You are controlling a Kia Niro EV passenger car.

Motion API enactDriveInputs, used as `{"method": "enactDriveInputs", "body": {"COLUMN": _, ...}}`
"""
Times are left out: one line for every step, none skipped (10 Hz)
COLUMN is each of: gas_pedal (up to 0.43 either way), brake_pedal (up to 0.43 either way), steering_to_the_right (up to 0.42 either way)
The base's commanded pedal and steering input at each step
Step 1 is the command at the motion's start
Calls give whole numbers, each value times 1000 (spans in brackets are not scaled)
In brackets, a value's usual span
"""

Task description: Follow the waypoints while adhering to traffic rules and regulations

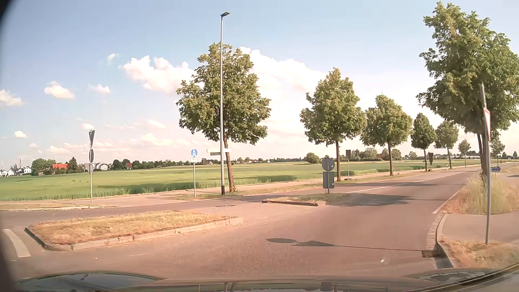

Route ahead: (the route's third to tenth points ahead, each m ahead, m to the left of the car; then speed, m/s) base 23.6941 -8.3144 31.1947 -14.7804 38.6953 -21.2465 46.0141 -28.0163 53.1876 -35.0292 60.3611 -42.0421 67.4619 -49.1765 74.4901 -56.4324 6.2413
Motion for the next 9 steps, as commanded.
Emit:
{"method": "enactDriveInputs", "body": {"gas_pedal": 67, "brake_pedal": 12, "steering_to_the_right": 126}}
{"method": "enactDriveInputs", "body": {"gas_pedal": 79, "brake_pedal": 12, "steering_to_the_right": 162}}
{"method": "enactDriveInputs", "body": {"gas_pedal": 110, "brake_pedal": 12, "steering_to_the_right": 191}}
{"method": "enactDriveInputs", "body": {"gas_pedal": 110, "brake_pedal": 12, "steering_to_the_right": 204}}
{"method": "enactDriveInputs", "body": {"gas_pedal": 118, "brake_pedal": 12, "steering_to_the_right": 208}}
{"method": "enactDriveInputs", "body": {"gas_pedal": 150, "brake_pedal": 12, "steering_to_the_right": 210}}
{"method": "enactDriveInputs", "body": {"gas_pedal": 169, "brake_pedal": 12, "steering_to_the_right": 211}}
{"method": "enactDriveInputs", "body": {"gas_pedal": 177, "brake_pedal": 12, "steering_to_the_right": 213}}
{"method": "enactDriveInputs", "body": {"gas_pedal": 177, "brake_pedal": 12, "steering_to_the_right": 215}}
